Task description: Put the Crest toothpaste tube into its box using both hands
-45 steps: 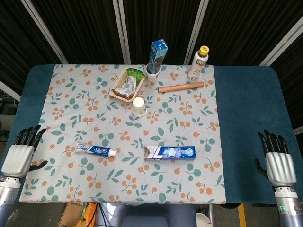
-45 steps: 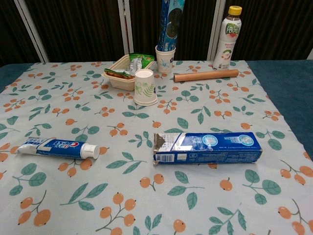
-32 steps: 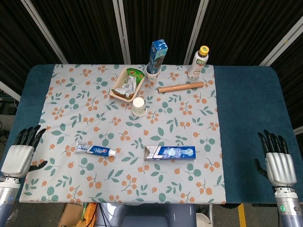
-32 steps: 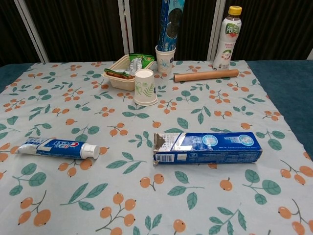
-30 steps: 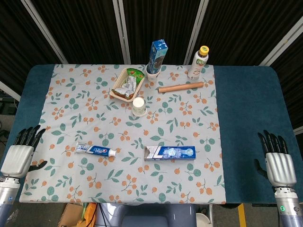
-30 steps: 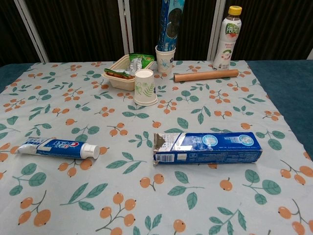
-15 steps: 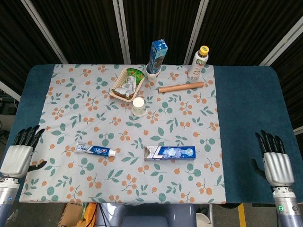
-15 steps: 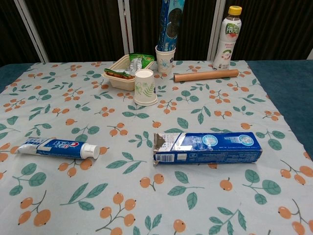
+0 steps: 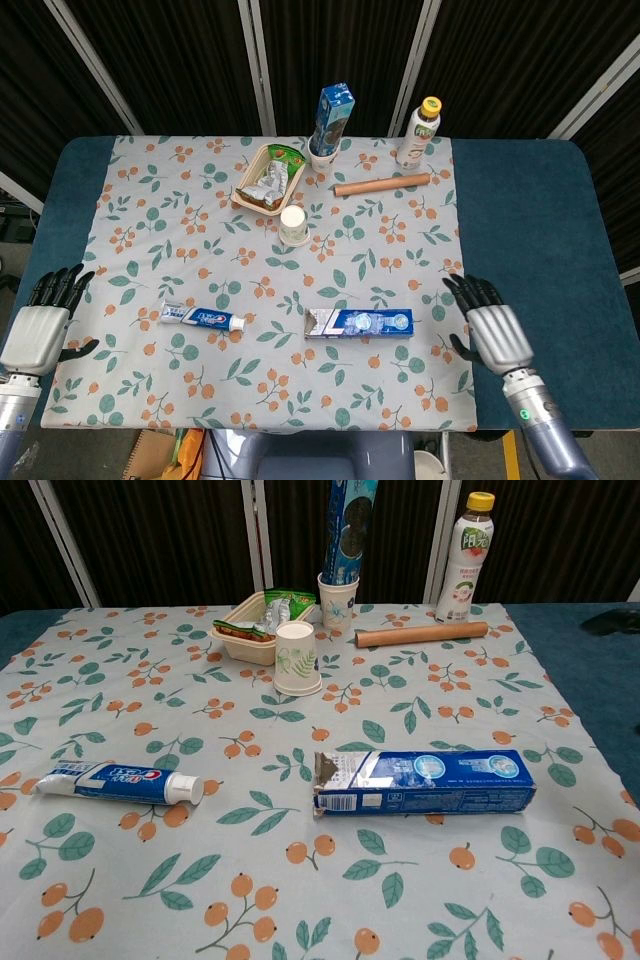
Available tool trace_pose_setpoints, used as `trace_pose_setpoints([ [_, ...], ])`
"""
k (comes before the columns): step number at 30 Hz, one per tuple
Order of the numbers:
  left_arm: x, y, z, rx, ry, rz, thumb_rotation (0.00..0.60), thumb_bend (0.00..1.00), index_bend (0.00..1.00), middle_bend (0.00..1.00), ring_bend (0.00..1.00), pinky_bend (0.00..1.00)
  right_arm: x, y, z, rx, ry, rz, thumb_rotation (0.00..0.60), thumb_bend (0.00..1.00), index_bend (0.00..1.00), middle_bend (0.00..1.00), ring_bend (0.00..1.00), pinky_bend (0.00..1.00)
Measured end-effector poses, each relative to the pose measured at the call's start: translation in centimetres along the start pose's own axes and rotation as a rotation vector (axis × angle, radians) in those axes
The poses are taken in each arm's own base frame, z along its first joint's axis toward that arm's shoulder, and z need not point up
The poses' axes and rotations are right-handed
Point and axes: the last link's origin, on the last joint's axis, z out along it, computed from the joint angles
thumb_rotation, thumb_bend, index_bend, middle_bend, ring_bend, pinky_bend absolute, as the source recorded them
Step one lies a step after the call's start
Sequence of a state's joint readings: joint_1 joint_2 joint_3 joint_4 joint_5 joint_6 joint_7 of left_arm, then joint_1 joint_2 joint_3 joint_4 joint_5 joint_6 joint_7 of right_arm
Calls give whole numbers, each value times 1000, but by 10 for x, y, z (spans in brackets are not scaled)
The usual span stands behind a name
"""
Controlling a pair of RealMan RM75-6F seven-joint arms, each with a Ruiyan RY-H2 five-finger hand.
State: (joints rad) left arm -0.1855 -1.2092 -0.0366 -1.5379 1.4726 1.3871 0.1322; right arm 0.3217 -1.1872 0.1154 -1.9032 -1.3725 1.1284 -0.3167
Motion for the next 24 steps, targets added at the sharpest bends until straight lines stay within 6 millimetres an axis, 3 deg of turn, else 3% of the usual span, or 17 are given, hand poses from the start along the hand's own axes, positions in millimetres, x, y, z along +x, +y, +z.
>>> trace_pose_setpoints([
  [4,1,0,1,6,-2,-7,600,0,0,0,0,42,-15,-35,18,56,-67,29,600,369,0,95,35,93],
  [11,1,-2,2,12,-10,-21,600,0,0,0,0,43,-43,-76,43,92,-149,65,600,369,39,111,60,93],
  [16,1,-3,2,16,-17,-28,600,0,0,0,0,43,-62,-96,61,84,-186,71,600,369,45,118,68,93],
  [24,1,-6,2,21,-25,-41,600,0,0,0,0,42,-72,-105,82,59,-188,61,600,369,80,155,101,111],
])
